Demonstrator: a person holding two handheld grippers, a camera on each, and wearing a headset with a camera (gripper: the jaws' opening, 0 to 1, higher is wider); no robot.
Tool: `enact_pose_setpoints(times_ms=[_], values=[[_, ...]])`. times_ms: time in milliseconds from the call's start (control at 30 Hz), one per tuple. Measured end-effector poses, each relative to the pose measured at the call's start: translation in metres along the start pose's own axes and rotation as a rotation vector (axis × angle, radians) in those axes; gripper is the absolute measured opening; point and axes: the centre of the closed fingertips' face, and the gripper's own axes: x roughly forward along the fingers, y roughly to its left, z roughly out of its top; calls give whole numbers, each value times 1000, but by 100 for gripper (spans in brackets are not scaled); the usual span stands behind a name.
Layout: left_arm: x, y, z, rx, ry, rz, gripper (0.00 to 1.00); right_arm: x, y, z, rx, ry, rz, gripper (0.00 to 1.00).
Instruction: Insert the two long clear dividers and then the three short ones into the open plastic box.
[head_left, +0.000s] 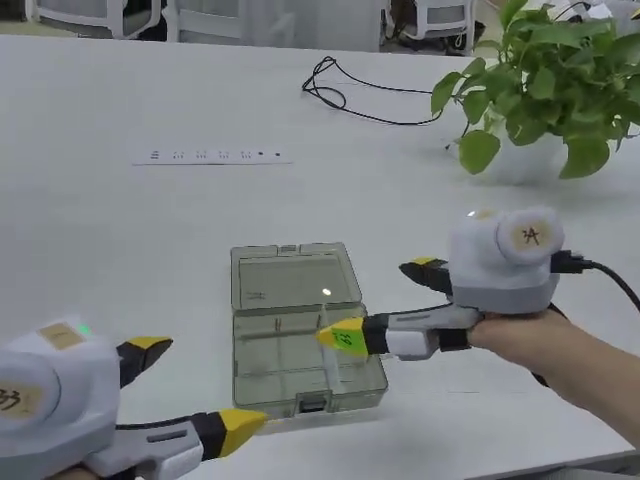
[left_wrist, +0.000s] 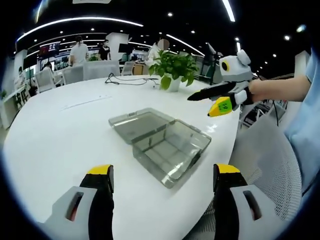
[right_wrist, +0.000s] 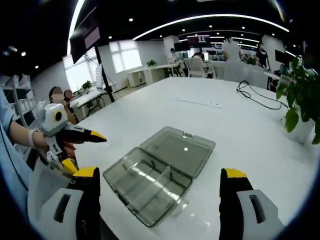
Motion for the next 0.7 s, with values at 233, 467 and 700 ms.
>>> enact_pose_setpoints(times_ms=[233,467,700], values=[[-6,25,-14,-75,41,84,83,-18,4,3,-37,-75,2,100],[-18,59,-34,-83,184,199,80,-32,3,-2,-58,-100,12,100],[-29,90,-51,-109,344,288,74,-42,1,-7,-85,-102,7,100]])
